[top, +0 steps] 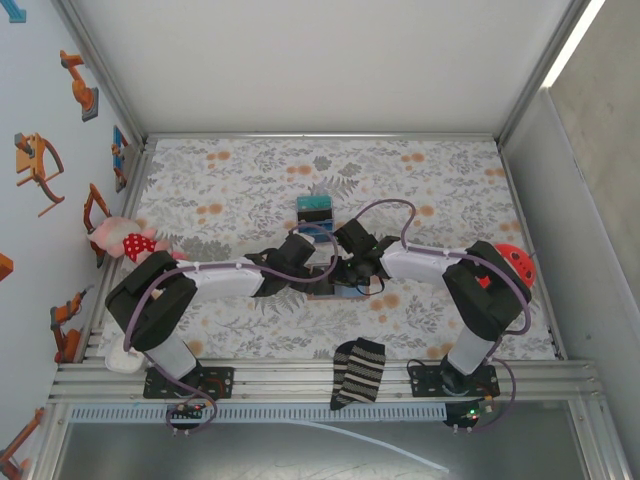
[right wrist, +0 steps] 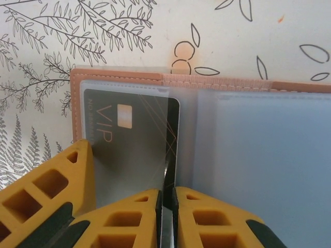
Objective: Take the credit cards out of the card holder
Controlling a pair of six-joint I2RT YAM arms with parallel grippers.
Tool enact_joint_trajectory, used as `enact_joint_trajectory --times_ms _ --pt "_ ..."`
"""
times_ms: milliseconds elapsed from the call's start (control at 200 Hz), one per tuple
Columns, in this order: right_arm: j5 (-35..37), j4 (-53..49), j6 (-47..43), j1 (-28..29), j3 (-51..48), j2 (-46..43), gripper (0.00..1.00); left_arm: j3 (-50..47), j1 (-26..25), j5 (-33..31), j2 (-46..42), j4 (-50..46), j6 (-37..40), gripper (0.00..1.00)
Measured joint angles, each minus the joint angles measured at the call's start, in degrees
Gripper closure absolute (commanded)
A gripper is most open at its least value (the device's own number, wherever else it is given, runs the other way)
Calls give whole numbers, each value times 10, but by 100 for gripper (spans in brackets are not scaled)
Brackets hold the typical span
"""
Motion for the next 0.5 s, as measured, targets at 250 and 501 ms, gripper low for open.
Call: enact_joint_trajectory --times_ms 250,501 --pt "-19 30 15 -9 -17 6 85 8 -7 -14 1 -13 3 3" --pt "-25 48 27 -10 -27 3 79 8 -9 -19 2 -13 2 3"
